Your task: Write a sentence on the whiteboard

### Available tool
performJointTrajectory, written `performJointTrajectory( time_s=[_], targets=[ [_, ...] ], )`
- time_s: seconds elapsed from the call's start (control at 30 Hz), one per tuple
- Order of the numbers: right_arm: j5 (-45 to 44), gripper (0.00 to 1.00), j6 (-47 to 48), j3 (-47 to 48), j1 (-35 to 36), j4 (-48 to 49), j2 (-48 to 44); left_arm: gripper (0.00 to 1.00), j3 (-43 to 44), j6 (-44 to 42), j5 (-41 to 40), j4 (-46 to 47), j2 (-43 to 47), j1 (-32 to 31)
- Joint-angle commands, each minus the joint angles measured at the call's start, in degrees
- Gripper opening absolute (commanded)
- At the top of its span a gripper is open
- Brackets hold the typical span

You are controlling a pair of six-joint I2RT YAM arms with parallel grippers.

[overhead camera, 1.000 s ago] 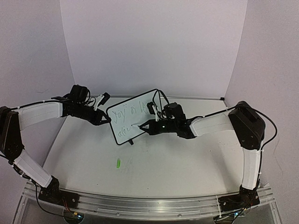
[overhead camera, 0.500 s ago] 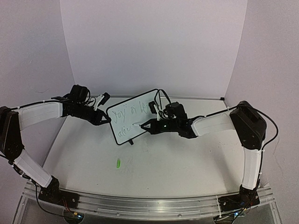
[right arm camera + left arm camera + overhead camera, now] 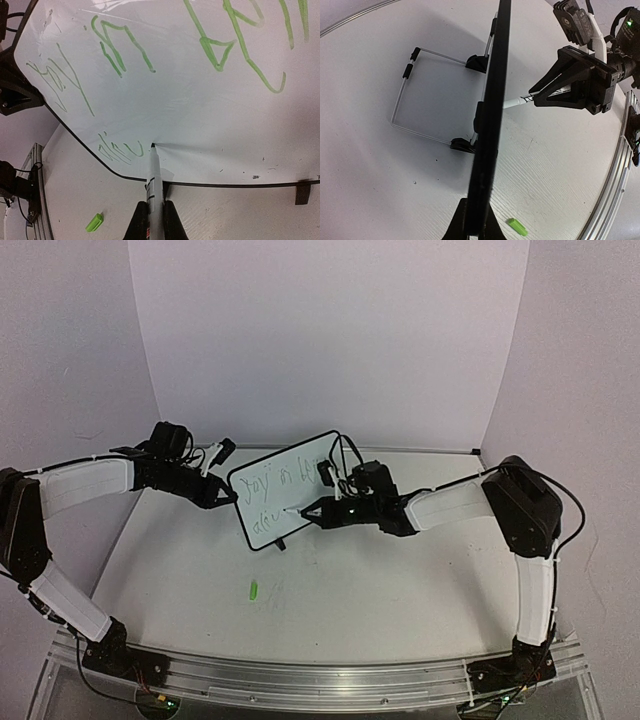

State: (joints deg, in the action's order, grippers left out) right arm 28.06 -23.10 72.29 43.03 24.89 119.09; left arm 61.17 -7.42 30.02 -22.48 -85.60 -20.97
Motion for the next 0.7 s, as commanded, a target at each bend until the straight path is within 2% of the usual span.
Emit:
performJointTrajectory(
  time_s=[0.0,0.67],
  targets=[
    [-0.15,0.0,-0.77,2.14,-0.38,1.91,0.99,0.0,2.58,-0.35,-0.61,-0.09,-0.98,0.05],
    [-4.4,0.0,-1.53,-0.31,-1.58,2.23,-2.05,0.0,2.67,-0.38,-0.71,-0.1,-0.79,0.03]
  ],
)
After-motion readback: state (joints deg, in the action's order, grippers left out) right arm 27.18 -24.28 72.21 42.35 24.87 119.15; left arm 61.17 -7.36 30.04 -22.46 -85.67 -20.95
